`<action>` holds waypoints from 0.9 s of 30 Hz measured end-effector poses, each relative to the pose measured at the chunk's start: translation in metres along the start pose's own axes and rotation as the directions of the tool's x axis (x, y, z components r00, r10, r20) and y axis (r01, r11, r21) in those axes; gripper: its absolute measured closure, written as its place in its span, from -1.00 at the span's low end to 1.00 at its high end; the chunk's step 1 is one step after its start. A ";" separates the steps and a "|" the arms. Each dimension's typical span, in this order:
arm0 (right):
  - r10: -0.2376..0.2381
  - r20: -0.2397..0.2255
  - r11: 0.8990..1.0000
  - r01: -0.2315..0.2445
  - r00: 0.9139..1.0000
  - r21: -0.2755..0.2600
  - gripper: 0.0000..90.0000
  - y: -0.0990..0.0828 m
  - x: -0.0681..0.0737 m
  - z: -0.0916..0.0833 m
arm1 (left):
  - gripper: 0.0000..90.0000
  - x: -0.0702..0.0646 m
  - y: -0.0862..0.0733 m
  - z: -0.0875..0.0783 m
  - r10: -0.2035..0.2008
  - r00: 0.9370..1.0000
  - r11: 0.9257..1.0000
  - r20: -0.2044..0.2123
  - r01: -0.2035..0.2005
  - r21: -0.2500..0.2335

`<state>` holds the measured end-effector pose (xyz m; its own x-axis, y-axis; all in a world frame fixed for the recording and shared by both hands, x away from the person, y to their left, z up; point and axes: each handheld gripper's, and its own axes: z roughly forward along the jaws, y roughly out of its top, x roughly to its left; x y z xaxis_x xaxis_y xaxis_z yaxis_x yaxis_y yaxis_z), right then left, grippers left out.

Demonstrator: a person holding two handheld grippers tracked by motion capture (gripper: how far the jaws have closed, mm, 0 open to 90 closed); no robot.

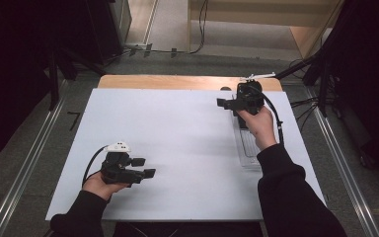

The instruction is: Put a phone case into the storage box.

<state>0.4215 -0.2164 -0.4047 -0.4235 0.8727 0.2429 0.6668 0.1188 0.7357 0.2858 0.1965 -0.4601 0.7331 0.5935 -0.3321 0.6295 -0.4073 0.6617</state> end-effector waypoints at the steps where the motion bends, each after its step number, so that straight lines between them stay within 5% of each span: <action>1: -0.008 -0.001 1.000 0.008 1.000 0.013 -1.00 -0.001 0.003 0.001 | -0.25 0.000 0.000 -0.001 0.000 1.000 1.000 0.002 0.000 0.001; 3: -0.038 0.018 0.998 0.037 0.999 0.047 -1.00 -0.003 0.012 0.002 | -0.25 0.001 0.000 -0.001 0.000 1.000 1.000 -0.001 0.000 0.000; 6: -0.050 -0.019 0.997 0.051 0.999 0.065 -1.00 -0.006 0.020 0.002 | -0.25 0.001 0.000 -0.002 -0.002 1.000 1.000 0.001 0.002 -0.002; 9: -0.051 -0.054 0.996 0.054 0.997 0.064 -0.74 -0.010 0.027 0.001 | -0.25 0.001 0.000 -0.003 0.000 1.000 1.000 0.003 0.000 -0.001; 22: -0.069 -0.180 0.985 0.095 0.981 0.141 -0.72 -0.035 0.048 -0.002 | -0.25 0.002 0.001 -0.006 0.002 1.000 1.000 0.005 -0.002 -0.004; 27: -0.088 -0.193 0.980 0.120 0.977 0.159 -0.68 -0.045 0.055 -0.006 | -0.25 0.004 0.001 -0.008 -0.002 1.000 1.000 0.006 0.002 -0.006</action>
<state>0.3647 -0.1769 -0.4207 -0.5913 0.7507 0.2946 0.7002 0.2966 0.6495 0.2870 0.2037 -0.4558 0.7332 0.5904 -0.3372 0.6294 -0.4016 0.6653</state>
